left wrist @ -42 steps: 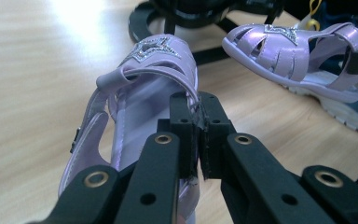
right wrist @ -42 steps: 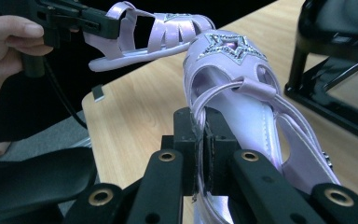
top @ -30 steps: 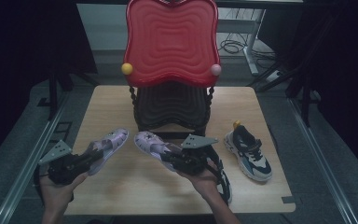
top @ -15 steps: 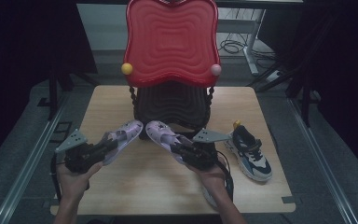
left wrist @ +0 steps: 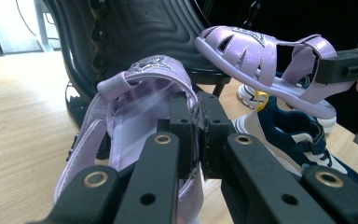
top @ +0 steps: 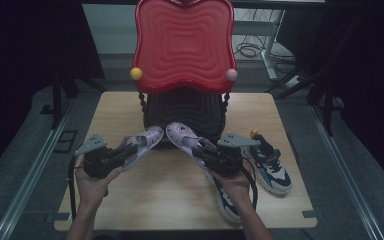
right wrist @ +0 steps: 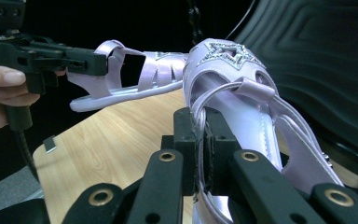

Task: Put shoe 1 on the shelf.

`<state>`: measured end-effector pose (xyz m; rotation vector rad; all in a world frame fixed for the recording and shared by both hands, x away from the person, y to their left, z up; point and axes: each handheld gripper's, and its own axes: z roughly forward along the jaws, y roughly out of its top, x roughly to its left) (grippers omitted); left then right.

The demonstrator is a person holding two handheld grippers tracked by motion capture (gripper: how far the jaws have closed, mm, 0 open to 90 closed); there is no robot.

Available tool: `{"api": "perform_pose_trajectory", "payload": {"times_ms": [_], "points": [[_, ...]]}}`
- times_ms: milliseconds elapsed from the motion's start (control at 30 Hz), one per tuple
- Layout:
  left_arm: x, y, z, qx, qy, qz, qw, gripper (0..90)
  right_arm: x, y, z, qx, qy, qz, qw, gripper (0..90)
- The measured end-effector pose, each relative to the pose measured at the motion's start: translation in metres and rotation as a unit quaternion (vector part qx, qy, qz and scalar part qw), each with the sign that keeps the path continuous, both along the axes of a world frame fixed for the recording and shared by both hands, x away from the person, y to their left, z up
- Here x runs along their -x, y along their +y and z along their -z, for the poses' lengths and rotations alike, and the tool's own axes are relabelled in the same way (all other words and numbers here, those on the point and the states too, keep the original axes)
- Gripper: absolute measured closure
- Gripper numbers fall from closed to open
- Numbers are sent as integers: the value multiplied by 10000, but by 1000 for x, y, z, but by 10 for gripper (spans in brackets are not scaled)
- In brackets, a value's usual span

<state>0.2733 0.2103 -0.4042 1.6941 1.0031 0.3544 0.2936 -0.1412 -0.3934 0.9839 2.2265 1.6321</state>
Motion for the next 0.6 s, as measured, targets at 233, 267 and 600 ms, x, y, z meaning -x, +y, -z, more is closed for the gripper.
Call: {"api": "perform_pose_trajectory", "payload": {"times_ms": [233,267,600], "points": [[-9,-7,1,33,18,-43,10000,863,-8,-8,-1,21,-41,170,9998,859],[-11,-8,2,33,19,-64,10000,863,-10,-9,-1,13,-19,205,9998,859],[-18,-14,5,61,-11,-145,9999,863,-21,-14,3,15,11,420,9991,859]]}}
